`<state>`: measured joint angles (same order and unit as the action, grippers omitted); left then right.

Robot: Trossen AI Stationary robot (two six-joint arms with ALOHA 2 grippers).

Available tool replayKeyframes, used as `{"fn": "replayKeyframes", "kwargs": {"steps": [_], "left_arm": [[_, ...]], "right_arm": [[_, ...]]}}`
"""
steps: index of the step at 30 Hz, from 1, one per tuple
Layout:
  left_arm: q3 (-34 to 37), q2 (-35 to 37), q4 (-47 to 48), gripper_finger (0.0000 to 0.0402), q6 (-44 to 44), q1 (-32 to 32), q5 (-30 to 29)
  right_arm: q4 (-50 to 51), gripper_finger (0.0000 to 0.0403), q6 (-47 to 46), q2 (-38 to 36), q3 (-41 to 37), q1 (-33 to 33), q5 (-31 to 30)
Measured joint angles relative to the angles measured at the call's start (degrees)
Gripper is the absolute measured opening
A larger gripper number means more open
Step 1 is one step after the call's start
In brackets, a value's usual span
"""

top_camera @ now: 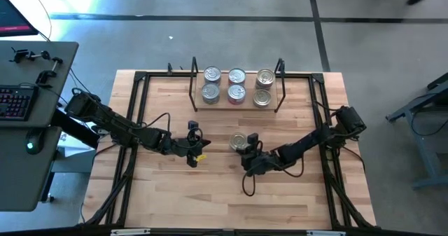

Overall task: Stack canned seafood by type on shelf
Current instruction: Stack the blue-pink tuna can on top of the other blue tuna can on the shelf

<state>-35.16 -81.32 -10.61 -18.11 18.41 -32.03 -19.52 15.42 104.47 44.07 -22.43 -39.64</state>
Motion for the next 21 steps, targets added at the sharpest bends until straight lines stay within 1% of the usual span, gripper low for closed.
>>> {"fn": "replayKeyframes", "kwargs": {"steps": [5,11,16,21], "left_arm": [[0.00,0.00,0.01,0.0000,0.00,0.00,0.00],[0.00,0.00,0.04,0.0000,-0.02,0.00,0.01],[-0.02,0.00,0.06,0.0000,-0.04,0.02,0.00],[-0.02,0.00,0.04,0.0000,-0.04,0.02,0.02]], "right_arm": [[-0.03,0.0000,0.11,-0.07,0.00,-1.18,-4.73],[1.00,0.0000,0.12,-2.12,0.00,-2.25,-6.38],[6.84,0.0000,0.11,-6.30,0.03,-2.48,-10.47],[15.62,0.0000,0.35,-13.83,0.06,-1.61,-12.98]]}}
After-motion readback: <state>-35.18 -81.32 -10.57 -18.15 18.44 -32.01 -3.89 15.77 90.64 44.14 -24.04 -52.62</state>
